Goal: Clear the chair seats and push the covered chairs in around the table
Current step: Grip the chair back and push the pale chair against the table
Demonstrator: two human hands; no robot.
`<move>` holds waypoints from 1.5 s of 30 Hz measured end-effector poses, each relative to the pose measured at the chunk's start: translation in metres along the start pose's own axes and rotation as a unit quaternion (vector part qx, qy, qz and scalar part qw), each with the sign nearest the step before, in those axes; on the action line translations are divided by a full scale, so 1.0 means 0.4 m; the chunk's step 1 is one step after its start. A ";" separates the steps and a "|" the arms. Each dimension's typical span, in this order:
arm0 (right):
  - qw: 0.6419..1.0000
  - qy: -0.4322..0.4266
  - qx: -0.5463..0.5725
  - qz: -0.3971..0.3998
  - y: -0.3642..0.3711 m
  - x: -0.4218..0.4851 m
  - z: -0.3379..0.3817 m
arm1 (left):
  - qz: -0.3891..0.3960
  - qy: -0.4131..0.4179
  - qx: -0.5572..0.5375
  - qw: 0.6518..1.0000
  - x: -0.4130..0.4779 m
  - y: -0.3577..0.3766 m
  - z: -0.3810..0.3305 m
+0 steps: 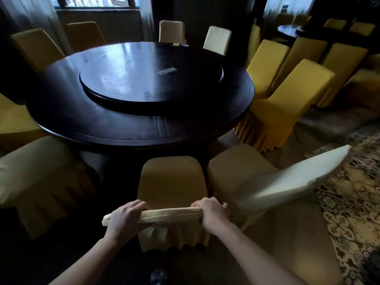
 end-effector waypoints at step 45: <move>0.993 -0.092 -0.049 -0.061 -0.272 0.024 -0.466 | 0.220 0.111 -0.034 0.969 0.410 0.243 -0.629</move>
Point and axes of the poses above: each hand's wrist, its own x-axis towards the middle knuckle, its own y-axis out of the palm, z = x × y, the point moved 6 cm from there along x, towards the middle knuckle, and after that the axes turned 5 degrees about -y, right-handed, at the moved point
